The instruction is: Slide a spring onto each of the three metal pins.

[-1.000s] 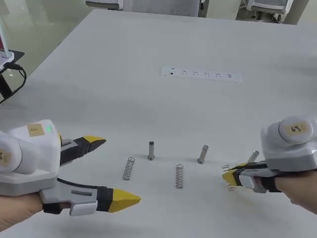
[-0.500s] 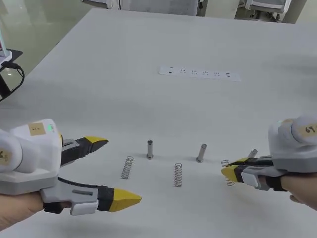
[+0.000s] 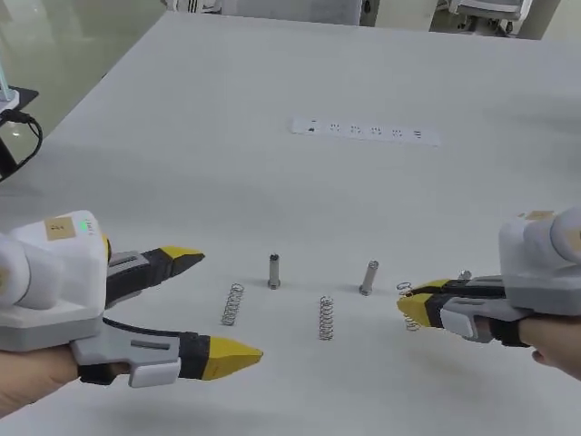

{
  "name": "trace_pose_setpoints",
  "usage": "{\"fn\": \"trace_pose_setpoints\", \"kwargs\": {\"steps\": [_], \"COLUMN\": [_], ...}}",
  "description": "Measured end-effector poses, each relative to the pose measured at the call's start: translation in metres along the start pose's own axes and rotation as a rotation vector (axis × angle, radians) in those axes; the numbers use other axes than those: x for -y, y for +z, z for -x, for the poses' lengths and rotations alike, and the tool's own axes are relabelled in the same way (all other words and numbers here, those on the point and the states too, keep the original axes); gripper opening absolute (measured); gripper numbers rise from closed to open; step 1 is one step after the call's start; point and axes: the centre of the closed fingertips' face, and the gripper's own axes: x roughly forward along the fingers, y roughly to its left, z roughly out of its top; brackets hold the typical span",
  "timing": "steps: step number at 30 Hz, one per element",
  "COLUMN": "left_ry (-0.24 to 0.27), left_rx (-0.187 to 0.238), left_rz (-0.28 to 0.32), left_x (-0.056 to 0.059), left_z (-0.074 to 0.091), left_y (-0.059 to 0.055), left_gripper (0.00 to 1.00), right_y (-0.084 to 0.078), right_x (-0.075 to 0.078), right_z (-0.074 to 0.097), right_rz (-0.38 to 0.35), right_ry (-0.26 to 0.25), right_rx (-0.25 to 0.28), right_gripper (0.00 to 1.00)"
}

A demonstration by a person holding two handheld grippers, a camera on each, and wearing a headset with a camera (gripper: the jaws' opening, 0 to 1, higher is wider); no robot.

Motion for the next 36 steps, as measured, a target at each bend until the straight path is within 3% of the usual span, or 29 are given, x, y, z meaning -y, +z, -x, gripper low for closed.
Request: {"fn": "trace_pose_setpoints", "kwargs": {"steps": [12,17,20,26,29,33,36], "left_ry": [-0.059,-0.076,-0.086,-0.097,-0.108,-0.116,-0.124], "left_rx": [-0.007,-0.014,-0.018,-0.024,-0.022,-0.022,-0.016], "left_rz": [0.002,0.002,-0.001,-0.002,0.002,0.003,0.008], "left_x": [0.014,0.017,0.019,0.020,0.022,0.024,0.025], "left_z": [-0.010,-0.013,-0.015,-0.017,-0.019,-0.021,-0.022], "left_y": [0.001,0.000,0.000,0.000,0.002,0.004,0.006], "left_gripper": [0.76,0.73,0.72,0.70,0.69,0.67,0.67], "right_y": [0.010,0.010,0.011,0.019,0.021,0.020,0.018], "right_x": [-0.009,-0.012,-0.016,-0.026,-0.031,-0.035,-0.039], "right_z": [0.002,0.001,0.000,0.000,0.000,0.000,-0.001], "right_rz": [0.012,0.068,0.151,0.221,0.304,0.410,0.448], "right_ry": [0.031,0.043,0.043,0.058,0.066,0.063,0.066], "right_rx": [0.027,0.013,-0.008,-0.025,-0.049,-0.090,-0.107], "right_gripper": [0.08,0.08,0.08,0.08,0.08,0.08,0.08]}}
